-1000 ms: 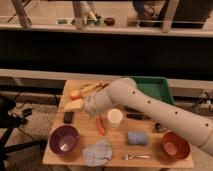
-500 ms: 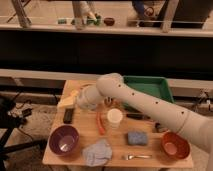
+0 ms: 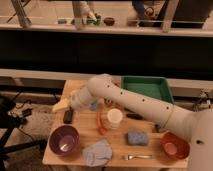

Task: Place eraser in table surface

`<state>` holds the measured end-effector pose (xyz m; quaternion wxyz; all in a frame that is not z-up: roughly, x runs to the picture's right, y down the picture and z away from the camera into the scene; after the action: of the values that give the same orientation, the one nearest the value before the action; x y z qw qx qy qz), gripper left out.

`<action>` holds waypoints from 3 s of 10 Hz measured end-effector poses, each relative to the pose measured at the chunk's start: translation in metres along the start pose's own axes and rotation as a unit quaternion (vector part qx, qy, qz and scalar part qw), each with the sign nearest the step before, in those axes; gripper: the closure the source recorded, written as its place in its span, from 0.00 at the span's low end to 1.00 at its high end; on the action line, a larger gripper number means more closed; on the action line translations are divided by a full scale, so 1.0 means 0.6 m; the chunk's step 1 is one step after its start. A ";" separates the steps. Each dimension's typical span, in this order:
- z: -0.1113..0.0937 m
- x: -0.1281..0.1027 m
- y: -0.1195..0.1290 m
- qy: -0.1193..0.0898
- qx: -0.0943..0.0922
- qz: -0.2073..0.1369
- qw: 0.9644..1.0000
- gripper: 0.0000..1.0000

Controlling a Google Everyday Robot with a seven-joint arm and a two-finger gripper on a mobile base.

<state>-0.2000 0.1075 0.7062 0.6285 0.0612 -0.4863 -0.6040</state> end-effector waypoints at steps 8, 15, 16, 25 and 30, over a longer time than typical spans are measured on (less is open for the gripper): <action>0.055 0.063 0.000 -0.038 -0.072 -0.060 0.995 0.20; 0.111 0.050 0.017 -0.048 -0.174 -0.109 0.978 0.20; 0.118 0.046 0.019 -0.055 -0.188 -0.113 0.974 0.20; 0.170 0.038 0.012 -0.055 -0.226 -0.100 0.967 0.20; 0.191 0.082 0.042 -0.057 -0.269 -0.102 0.956 0.20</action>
<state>-0.2709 0.1323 0.8092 0.5276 -0.0955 -0.3318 -0.7762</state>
